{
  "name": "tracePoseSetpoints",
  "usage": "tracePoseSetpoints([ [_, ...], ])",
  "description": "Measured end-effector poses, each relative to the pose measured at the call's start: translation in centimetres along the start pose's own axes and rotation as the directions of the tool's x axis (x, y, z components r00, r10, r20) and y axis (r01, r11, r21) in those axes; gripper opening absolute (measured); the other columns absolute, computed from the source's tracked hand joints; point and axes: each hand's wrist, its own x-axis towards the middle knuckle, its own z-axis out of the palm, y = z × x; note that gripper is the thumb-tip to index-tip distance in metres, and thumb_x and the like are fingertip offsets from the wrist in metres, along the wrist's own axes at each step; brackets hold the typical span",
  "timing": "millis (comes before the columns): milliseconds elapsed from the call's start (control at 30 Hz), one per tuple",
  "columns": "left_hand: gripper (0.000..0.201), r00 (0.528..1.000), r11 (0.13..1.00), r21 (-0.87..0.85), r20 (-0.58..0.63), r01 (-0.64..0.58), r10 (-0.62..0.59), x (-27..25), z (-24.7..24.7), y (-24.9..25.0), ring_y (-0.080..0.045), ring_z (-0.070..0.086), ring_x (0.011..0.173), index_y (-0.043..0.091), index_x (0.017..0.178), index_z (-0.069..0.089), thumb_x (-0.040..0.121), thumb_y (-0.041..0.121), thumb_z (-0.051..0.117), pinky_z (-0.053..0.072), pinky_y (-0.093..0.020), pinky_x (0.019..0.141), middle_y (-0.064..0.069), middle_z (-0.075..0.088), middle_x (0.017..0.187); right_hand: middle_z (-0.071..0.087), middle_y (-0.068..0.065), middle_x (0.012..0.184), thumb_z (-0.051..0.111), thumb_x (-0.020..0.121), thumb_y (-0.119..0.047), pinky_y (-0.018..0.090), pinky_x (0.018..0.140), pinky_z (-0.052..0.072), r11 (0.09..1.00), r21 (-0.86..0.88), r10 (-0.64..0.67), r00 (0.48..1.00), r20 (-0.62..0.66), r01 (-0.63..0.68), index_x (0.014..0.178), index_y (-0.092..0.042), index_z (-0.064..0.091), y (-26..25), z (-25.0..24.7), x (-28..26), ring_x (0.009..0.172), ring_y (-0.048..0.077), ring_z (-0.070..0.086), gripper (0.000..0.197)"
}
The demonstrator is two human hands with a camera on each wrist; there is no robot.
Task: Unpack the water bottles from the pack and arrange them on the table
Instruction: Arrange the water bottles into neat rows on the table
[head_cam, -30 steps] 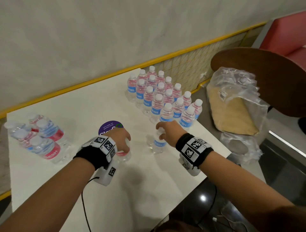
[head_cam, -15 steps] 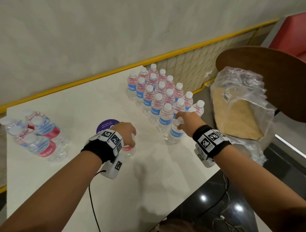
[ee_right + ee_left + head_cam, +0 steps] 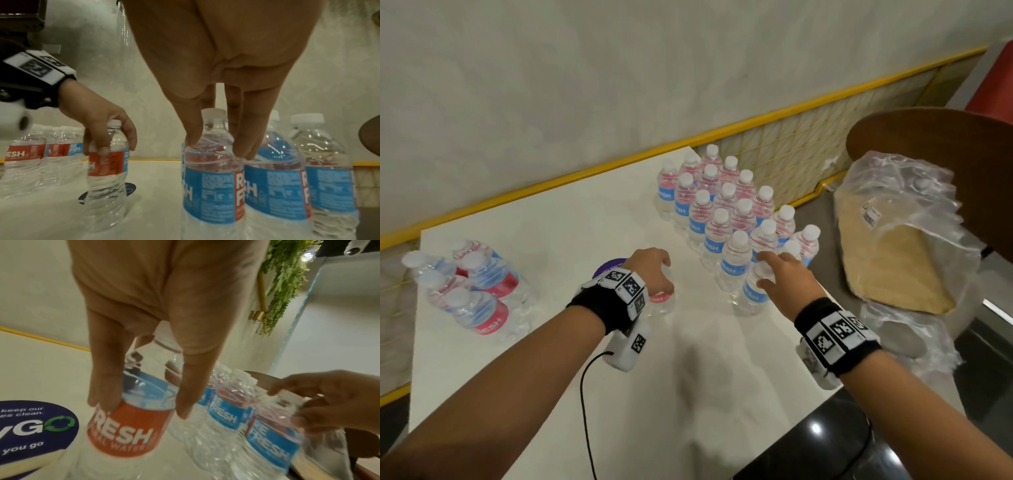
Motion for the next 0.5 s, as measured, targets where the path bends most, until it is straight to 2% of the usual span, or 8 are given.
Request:
tracePoseSetpoints([
  [100, 0.042, 0.996, 0.989, -0.139, -0.076, 0.042, -0.053, 2.4, -1.1, -0.7, -0.024, 0.056, 0.09, 0.017, 0.108, 0.055, 0.071, 0.021, 0.073, 0.045, -0.027, 0.072, -0.002, 0.056, 0.102, 0.054, 0.008, 0.118, 0.056, 0.091, -0.019, 0.029, 0.082, 0.044, 1.0, -0.003, -0.011, 1.0, -0.012, 0.011, 0.137, -0.024, 0.043, 0.1, 0.1, 0.0, 0.103, 0.028, 0.057, 0.048],
  [200, 0.034, 0.987, 0.959, -0.281, -0.136, 0.047, -0.088, 5.1, -2.1, -1.3, -0.026, 0.062, 0.091, 0.018, 0.092, 0.048, 0.065, 0.02, 0.069, 0.05, -0.031, 0.075, -0.005, 0.063, 0.101, 0.056, 0.008, 0.117, 0.056, 0.092, -0.02, 0.027, 0.08, 0.044, 1.0, -0.016, -0.014, 1.0, -0.017, 0.014, 0.137, -0.023, 0.043, 0.0, 0.3, -0.1, 0.1, 0.027, 0.058, 0.048],
  [233, 0.034, 0.982, 0.949, -0.314, -0.161, 0.043, -0.097, 6.0, -2.5, -1.5, -0.026, 0.062, 0.093, 0.017, 0.09, 0.046, 0.066, 0.019, 0.069, 0.05, -0.032, 0.077, -0.006, 0.064, 0.102, 0.056, 0.008, 0.117, 0.057, 0.091, -0.02, 0.027, 0.08, 0.044, 1.0, -0.011, -0.012, 1.0, -0.021, 0.012, 0.137, -0.023, 0.043, -0.1, 0.4, -0.1, 0.1, 0.027, 0.059, 0.048],
  [333, 0.042, 0.961, 0.915, -0.403, -0.238, 0.032, -0.139, 9.0, -3.5, -2.0, -0.027, 0.059, 0.098, 0.012, 0.107, 0.048, 0.072, 0.013, 0.071, 0.051, -0.034, 0.084, -0.009, 0.061, 0.109, 0.057, 0.007, 0.117, 0.058, 0.09, -0.021, 0.027, 0.081, 0.045, 1.0, 0.001, -0.003, 1.0, -0.022, 0.003, 0.137, -0.024, 0.044, -0.3, 0.4, 0.3, 0.1, 0.027, 0.059, 0.049],
  [433, 0.044, 0.944, 0.871, -0.49, -0.279, 0.019, -0.178, 11.7, -4.5, -2.2, -0.023, 0.054, 0.095, 0.007, 0.12, 0.048, 0.08, 0.01, 0.065, 0.048, -0.027, 0.071, -0.01, 0.057, 0.111, 0.056, 0.005, 0.119, 0.059, 0.09, -0.021, 0.028, 0.083, 0.045, 1.0, 0.006, 0.008, 1.0, -0.017, -0.008, 0.138, -0.025, 0.043, -0.4, 0.5, 0.5, 0.103, 0.025, 0.059, 0.05],
  [467, 0.043, 0.94, 0.861, -0.508, -0.285, 0.017, -0.186, 12.6, -4.7, -2.4, -0.025, 0.055, 0.098, 0.007, 0.121, 0.048, 0.081, 0.011, 0.063, 0.049, -0.028, 0.074, -0.01, 0.057, 0.111, 0.056, 0.005, 0.12, 0.059, 0.09, -0.021, 0.027, 0.083, 0.045, 1.0, 0.011, 0.011, 1.0, -0.017, -0.011, 0.138, -0.026, 0.043, -0.3, 0.5, 0.5, 0.104, 0.025, 0.059, 0.05],
  [500, 0.044, 0.934, 0.861, -0.509, -0.301, 0.013, -0.192, 13.4, -4.9, -2.5, -0.029, 0.056, 0.103, 0.008, 0.122, 0.049, 0.081, 0.014, 0.063, 0.05, -0.031, 0.082, -0.011, 0.058, 0.114, 0.056, 0.004, 0.12, 0.059, 0.09, -0.021, 0.026, 0.082, 0.045, 1.0, 0.021, 0.012, 1.0, -0.019, -0.012, 0.138, -0.026, 0.043, -0.3, 0.5, 0.5, 0.103, 0.025, 0.059, 0.051],
])
